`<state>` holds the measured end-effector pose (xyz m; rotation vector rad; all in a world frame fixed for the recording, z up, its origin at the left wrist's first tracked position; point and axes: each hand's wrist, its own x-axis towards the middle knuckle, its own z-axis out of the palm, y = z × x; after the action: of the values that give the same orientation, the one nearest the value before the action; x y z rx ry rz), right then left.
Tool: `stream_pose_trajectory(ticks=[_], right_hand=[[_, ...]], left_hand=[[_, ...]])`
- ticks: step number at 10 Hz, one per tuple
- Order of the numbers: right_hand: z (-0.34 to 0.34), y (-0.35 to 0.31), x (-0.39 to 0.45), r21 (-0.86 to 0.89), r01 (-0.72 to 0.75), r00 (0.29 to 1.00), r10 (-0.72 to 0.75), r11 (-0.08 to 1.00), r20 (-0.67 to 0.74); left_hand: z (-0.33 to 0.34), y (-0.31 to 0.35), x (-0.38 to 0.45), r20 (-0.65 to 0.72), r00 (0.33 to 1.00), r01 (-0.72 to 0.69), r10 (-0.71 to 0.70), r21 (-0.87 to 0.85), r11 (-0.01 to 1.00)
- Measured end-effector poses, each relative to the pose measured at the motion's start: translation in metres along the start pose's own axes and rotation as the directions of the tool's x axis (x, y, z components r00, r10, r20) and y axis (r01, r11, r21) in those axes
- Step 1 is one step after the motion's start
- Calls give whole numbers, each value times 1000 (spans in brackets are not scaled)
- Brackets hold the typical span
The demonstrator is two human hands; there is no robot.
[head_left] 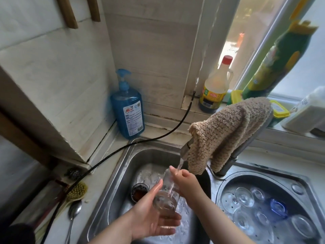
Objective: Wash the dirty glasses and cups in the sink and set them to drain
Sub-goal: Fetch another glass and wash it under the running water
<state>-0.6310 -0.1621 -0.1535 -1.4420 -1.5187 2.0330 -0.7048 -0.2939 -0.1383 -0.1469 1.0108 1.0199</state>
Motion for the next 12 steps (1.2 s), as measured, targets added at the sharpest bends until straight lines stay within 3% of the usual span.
stream_pose_trajectory(ticks=[1,2,3,4,5,6,7,8,9,10,11,12], right_hand=[[-7,-1,-3,-252,295,945,-320,922,-64],[-2,-2,-16,-406,388,888,-453,827,-74],[-4,0,-22,-483,393,893,-450,783,-3],[-22,0,-26,-690,605,707,-666,397,236],[-36,-2,-28,-644,752,590,-577,139,565],[-45,-7,-13,-539,820,467,-319,-194,825],[-41,-10,11,-452,605,505,-124,-655,854],[-30,-10,27,-413,554,565,-38,-723,824],[-22,-10,29,-507,648,589,-49,-569,807],[-7,-25,7,-525,414,683,128,743,719],[-2,-33,-1,-111,-127,720,168,986,673],[-3,-27,-2,-393,191,722,143,899,677]], left_hand=[[5,-1,0,-236,901,-165,365,590,790],[8,0,9,-231,787,-62,572,893,446],[-1,2,29,-133,782,-128,609,921,367],[-19,17,39,-72,767,-181,637,929,322],[-31,37,41,22,733,-209,680,958,195],[-32,50,42,187,699,-215,690,975,-47],[-31,60,42,265,699,-169,664,964,-206],[-36,69,40,247,690,-136,680,967,-214],[-40,72,40,238,670,-83,703,965,-248],[-43,68,43,224,646,-55,730,967,-247],[-46,63,44,181,647,-70,741,982,-178],[-45,63,46,179,646,-70,742,982,-175]])
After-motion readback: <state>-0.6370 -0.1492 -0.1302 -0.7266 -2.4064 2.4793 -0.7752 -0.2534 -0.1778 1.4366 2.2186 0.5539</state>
